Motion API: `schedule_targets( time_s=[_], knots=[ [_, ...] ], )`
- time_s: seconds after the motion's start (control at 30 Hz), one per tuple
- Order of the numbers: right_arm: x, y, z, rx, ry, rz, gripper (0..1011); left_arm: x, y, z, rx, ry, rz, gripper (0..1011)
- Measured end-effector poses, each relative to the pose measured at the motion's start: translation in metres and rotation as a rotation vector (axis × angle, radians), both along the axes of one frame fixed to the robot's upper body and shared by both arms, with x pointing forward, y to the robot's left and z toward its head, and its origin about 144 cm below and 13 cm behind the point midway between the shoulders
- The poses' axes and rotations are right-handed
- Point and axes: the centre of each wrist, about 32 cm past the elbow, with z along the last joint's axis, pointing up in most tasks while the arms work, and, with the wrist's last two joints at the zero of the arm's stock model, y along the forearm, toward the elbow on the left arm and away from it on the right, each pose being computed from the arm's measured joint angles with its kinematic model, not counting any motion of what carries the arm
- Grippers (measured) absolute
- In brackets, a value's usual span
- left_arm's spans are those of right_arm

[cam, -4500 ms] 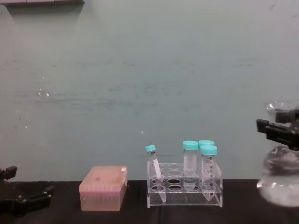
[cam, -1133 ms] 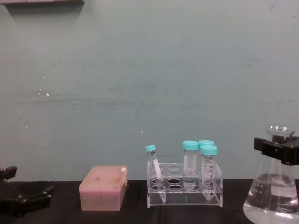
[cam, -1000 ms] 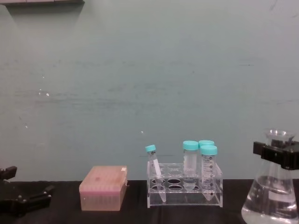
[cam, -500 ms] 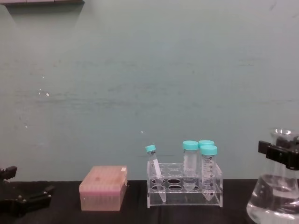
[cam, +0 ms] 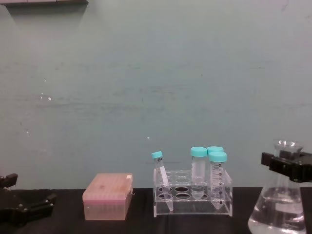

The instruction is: Pick up the beaker with the right gripper, shake it three times, and then put it down.

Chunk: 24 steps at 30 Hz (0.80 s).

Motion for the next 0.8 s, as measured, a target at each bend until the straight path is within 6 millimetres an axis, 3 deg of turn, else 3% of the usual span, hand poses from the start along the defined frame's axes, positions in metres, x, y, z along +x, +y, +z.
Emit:
schedule_targets(
  time_s=[0.8],
  knots=[
    [0.0061, 0.0051, 0.0004, 0.013, 0.023, 0.018, 449, 0.0, 0.0, 0.0, 0.0, 0.0, 0.0, 1000]
  ],
)
